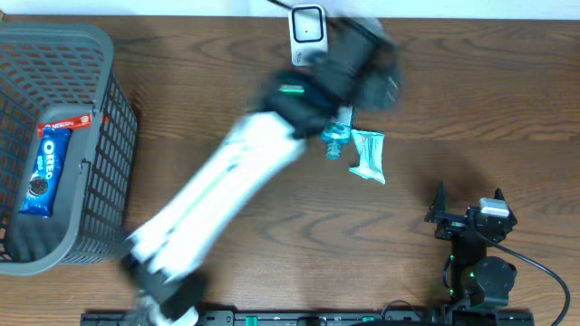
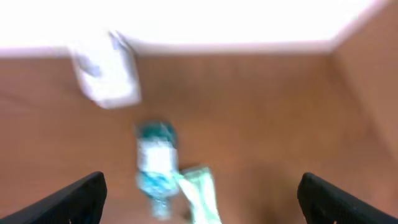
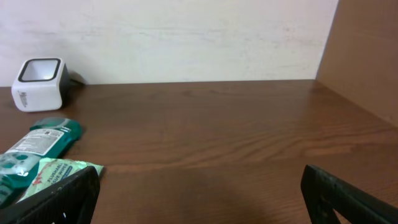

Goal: Scan the item barcode
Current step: 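Carry the wipes pack beside the bottle and release it, then reach the left gripper into the basket and grasp the blue Oreo packet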

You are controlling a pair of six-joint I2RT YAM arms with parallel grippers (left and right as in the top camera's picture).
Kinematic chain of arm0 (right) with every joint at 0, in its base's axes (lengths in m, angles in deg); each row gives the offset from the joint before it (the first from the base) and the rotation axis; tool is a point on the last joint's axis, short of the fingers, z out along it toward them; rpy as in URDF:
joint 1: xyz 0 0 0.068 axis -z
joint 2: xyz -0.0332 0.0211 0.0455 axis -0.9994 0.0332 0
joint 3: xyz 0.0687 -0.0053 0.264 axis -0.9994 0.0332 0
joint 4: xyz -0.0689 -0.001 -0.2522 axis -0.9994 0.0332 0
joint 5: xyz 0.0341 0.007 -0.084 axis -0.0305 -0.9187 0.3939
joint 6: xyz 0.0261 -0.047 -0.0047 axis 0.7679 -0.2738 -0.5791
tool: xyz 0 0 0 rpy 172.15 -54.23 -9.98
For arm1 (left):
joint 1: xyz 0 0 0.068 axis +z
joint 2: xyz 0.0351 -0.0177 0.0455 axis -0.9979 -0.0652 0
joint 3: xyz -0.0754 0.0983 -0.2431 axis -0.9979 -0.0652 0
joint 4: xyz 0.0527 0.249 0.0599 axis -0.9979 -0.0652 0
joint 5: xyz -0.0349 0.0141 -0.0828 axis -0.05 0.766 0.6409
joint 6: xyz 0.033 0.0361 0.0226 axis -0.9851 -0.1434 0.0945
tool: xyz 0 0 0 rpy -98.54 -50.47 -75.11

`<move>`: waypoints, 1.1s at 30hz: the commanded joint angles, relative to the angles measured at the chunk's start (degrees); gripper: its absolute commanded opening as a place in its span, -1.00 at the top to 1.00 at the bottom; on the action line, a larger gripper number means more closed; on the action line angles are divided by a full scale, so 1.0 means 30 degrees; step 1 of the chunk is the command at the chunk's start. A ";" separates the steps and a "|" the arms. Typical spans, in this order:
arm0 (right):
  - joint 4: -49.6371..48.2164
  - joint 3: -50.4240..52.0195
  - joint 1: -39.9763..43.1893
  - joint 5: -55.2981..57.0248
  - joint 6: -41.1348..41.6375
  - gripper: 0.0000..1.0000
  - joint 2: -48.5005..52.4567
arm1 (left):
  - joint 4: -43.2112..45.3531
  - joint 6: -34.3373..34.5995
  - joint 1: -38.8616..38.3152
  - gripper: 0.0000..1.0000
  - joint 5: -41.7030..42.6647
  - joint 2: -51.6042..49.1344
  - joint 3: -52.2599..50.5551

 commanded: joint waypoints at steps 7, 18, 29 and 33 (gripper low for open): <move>0.0073 0.0022 -0.0189 0.0022 -0.0219 -0.99 -0.0102 | -0.3978 -0.0226 1.1132 -0.96 -0.3490 0.6513 0.0284; 0.0073 0.0022 -0.0189 0.0022 -0.0219 -0.99 -0.0102 | -1.2298 0.9566 2.3438 -0.96 -0.5967 0.5625 0.0044; 0.0080 0.0022 -0.0189 0.0022 -0.0211 -0.98 -0.0102 | -1.3493 0.9304 2.4961 -0.96 -0.5770 0.0969 -0.0299; 0.0073 0.0022 -0.0189 0.0022 -0.0219 -0.98 -0.0102 | -1.2837 0.8663 2.4961 -0.96 -0.5785 -0.0291 -0.1260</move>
